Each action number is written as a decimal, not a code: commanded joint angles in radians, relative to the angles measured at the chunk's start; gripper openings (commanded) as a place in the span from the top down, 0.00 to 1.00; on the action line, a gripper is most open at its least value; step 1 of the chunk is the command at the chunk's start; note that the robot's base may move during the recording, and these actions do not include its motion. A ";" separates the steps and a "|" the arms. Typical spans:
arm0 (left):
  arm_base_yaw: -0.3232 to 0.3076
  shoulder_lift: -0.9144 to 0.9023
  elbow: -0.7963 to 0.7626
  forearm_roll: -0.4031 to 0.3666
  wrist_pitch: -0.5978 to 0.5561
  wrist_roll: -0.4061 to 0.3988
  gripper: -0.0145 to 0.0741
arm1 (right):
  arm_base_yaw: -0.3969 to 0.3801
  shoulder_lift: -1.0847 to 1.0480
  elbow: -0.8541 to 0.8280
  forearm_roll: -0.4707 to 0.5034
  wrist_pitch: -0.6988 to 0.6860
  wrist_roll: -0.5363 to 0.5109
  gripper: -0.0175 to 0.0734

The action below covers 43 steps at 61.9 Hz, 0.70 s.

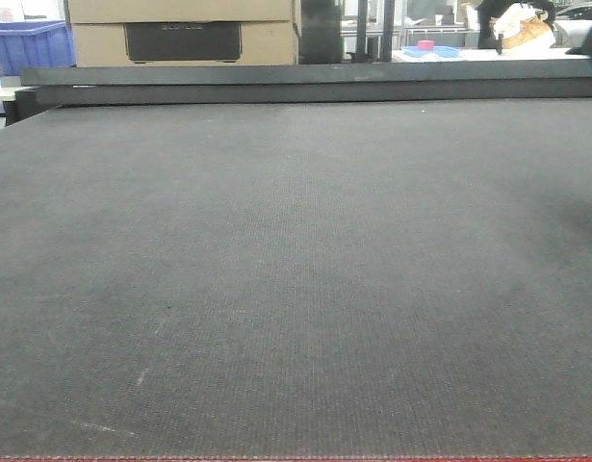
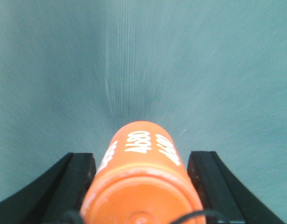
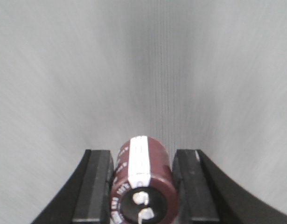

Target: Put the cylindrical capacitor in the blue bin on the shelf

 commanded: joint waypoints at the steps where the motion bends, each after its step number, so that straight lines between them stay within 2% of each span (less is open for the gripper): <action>1: -0.002 -0.088 0.052 -0.052 -0.126 0.008 0.96 | 0.002 -0.056 0.003 -0.002 -0.094 0.000 0.99; 10: -0.002 -0.235 0.217 -0.135 -0.349 0.008 0.96 | 0.002 -0.138 0.079 -0.002 -0.267 0.000 0.99; 25: -0.002 -0.521 0.530 -0.159 -0.685 0.008 0.96 | 0.002 -0.325 0.320 -0.002 -0.593 0.000 0.99; 35: -0.002 -0.717 0.663 -0.159 -0.742 0.008 0.96 | 0.002 -0.434 0.446 -0.002 -0.701 0.000 0.99; 43: -0.002 -0.843 0.696 -0.157 -0.742 0.008 0.96 | 0.002 -0.467 0.458 -0.002 -0.704 0.000 0.99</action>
